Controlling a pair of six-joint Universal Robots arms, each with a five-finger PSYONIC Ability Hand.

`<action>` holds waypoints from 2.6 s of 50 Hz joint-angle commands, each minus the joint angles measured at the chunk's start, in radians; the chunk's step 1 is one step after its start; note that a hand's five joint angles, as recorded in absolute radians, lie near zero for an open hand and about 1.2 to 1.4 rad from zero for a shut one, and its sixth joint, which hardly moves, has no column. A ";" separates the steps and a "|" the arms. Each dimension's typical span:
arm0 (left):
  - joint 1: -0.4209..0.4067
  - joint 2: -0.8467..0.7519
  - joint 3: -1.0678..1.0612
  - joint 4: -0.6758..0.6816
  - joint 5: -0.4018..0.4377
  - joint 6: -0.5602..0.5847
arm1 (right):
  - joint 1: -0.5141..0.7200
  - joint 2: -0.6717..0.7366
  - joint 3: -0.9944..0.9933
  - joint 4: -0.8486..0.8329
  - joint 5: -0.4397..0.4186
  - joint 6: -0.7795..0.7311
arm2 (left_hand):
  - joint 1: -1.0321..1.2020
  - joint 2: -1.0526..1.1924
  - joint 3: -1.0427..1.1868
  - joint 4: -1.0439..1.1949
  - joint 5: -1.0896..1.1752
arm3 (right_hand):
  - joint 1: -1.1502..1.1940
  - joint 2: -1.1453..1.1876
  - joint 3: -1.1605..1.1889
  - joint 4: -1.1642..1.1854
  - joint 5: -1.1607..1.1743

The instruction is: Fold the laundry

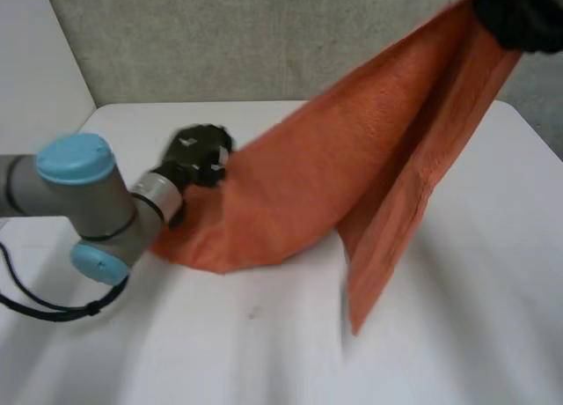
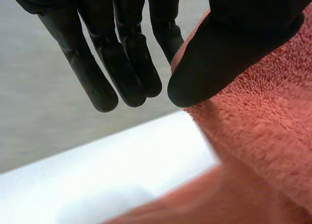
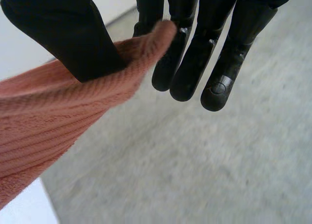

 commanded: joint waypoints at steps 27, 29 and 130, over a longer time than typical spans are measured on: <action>0.060 0.131 -0.140 0.028 -0.161 0.224 | 0.037 0.672 -0.246 0.155 0.244 -0.243 | 0.237 0.215 0.216 0.216 0.228 | 0.412 0.214 0.215 0.203 0.234; 0.058 0.119 -0.065 0.084 -0.166 0.224 | 0.047 0.690 -0.313 0.101 0.260 -0.234 | 0.237 0.215 0.216 0.216 0.228 | 0.412 0.214 0.215 0.203 0.234; -0.132 0.266 -0.483 -0.103 -0.330 -0.139 | 0.173 0.206 -0.262 0.132 0.292 0.062 | -0.769 -0.792 -0.790 -0.791 -0.779 | 0.412 0.214 0.215 0.203 0.234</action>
